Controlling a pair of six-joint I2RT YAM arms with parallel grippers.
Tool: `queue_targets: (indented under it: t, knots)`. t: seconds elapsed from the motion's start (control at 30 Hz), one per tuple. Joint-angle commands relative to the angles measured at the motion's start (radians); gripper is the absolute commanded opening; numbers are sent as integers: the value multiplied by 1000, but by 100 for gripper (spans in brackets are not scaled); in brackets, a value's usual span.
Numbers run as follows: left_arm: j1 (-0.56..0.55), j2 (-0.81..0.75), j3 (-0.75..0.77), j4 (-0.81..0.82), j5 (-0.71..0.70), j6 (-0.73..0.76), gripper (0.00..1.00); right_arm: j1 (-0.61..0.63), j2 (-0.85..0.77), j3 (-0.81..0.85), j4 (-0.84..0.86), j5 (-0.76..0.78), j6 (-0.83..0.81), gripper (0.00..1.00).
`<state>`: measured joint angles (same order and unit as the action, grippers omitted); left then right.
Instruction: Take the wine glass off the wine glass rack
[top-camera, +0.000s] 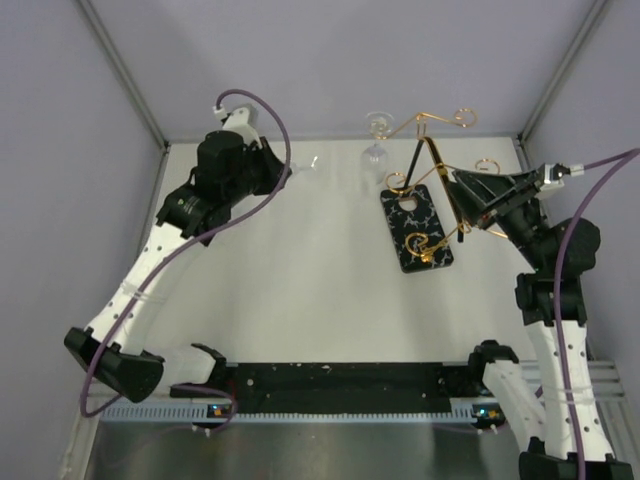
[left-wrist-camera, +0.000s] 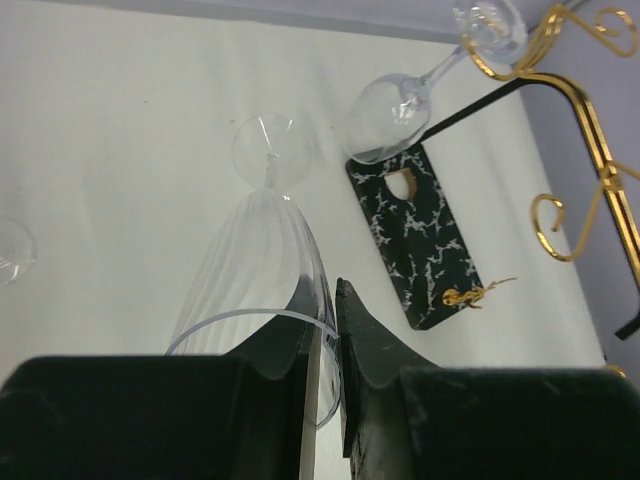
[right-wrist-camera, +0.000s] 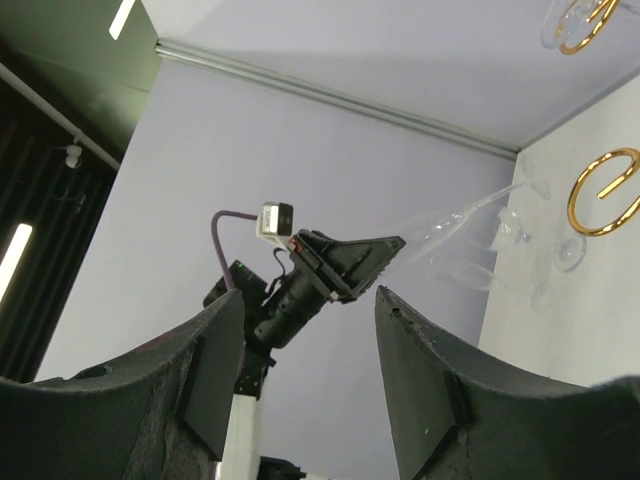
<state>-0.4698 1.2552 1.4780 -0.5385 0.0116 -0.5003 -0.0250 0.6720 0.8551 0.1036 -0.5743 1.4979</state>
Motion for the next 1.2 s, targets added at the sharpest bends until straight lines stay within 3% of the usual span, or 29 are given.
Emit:
queue_targets:
  t: [0.0, 0.27, 0.83, 1.17]
  knots:
    - [3, 48, 73, -61, -122, 54, 3, -10, 4, -11, 44, -24, -15, 55]
    - [7, 197, 179, -146, -213, 101, 8, -12, 17, -51, 91, -41, 1, 55]
    - [88, 539, 458, -310, -180, 134, 13, -4, 136, -85, 159, -84, -16, 55]
    - [128, 638, 472, -310, -154, 134, 21, -1, 195, -125, 219, -94, -16, 55]
